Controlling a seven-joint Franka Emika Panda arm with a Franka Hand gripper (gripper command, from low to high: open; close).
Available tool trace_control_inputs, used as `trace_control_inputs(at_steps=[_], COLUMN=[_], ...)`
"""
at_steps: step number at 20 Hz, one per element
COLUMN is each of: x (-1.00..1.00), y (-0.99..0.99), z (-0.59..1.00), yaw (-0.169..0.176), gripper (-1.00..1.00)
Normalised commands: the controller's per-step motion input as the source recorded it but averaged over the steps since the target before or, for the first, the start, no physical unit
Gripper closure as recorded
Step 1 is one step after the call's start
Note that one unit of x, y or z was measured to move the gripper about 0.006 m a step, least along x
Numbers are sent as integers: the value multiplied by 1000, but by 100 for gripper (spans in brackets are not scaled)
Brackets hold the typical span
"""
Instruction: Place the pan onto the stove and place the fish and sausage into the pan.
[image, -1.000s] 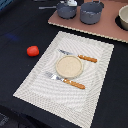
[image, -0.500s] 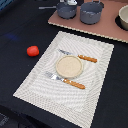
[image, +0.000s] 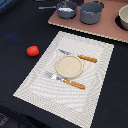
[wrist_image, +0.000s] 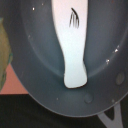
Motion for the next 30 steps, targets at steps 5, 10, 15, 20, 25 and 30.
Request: trace_control_inputs(at_steps=[5, 10, 15, 20, 25, 30], x=[81, 49, 13, 3, 27, 29], y=[-989, -1000, -1000, -983, -857, -631], z=[402, 275, 93, -5, -115, -107], yaw=[-3, 0, 0, 6, 71, 191], gripper=[-100, -100, -100, -100, -100, -100])
